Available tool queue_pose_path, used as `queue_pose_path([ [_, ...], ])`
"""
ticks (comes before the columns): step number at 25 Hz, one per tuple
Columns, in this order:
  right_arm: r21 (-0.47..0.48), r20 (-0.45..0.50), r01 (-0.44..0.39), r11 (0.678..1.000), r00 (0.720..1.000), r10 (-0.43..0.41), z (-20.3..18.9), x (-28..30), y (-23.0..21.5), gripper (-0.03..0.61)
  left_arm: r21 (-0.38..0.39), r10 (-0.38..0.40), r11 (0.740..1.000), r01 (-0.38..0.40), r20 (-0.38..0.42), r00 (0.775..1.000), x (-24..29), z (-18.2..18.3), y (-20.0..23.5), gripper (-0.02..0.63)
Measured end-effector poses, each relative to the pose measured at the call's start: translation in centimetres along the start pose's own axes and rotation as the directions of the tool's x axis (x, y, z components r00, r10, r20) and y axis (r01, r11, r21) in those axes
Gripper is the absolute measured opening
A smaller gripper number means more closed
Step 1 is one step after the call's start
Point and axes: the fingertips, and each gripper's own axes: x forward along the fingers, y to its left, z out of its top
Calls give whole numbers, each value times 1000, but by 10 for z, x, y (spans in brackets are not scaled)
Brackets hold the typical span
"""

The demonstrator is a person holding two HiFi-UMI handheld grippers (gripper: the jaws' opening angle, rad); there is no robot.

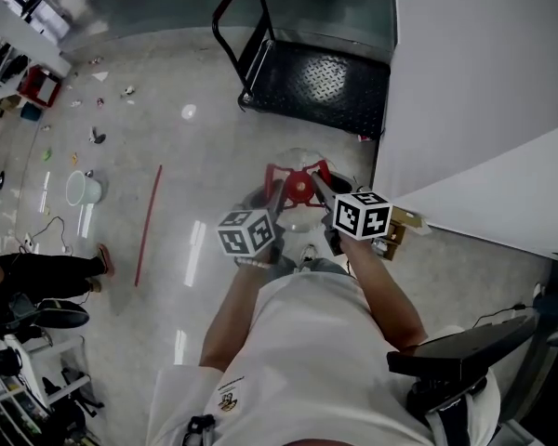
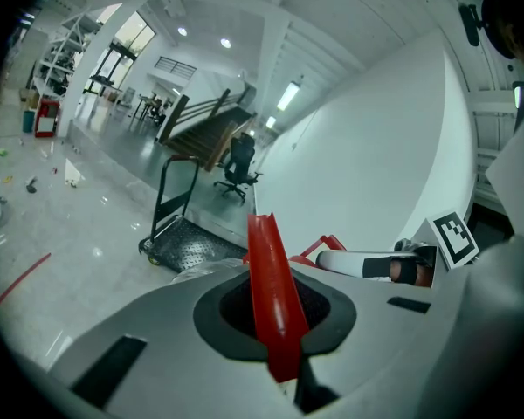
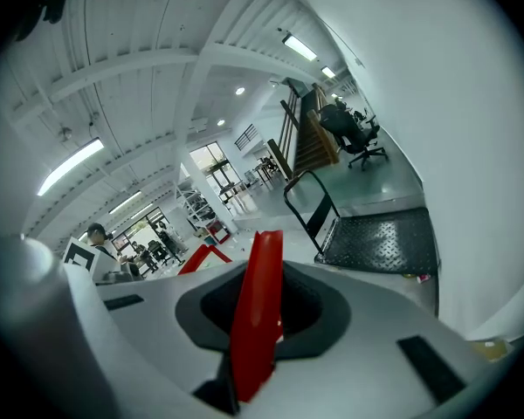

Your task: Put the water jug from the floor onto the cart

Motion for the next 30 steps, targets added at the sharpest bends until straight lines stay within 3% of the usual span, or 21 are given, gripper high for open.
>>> queue_pose_path([
  [13, 87, -2, 80, 993, 997, -80, 52, 81, -77, 64, -2, -69, 998, 69, -93, 993, 112, 47, 44, 12],
  [20, 143, 1, 156, 977, 988, -157, 97, 147, -111, 64, 14, -127, 991, 131, -166, 978, 181, 94, 89, 12],
  [25, 159, 31, 176, 972, 983, -183, 159, 202, -147, 64, 33, -155, 986, 163, -172, 973, 248, 153, 113, 12],
  [30, 181, 49, 220, 959, 971, -232, 188, 246, -178, 64, 56, -182, 979, 197, -201, 962, 296, 187, 143, 14],
])
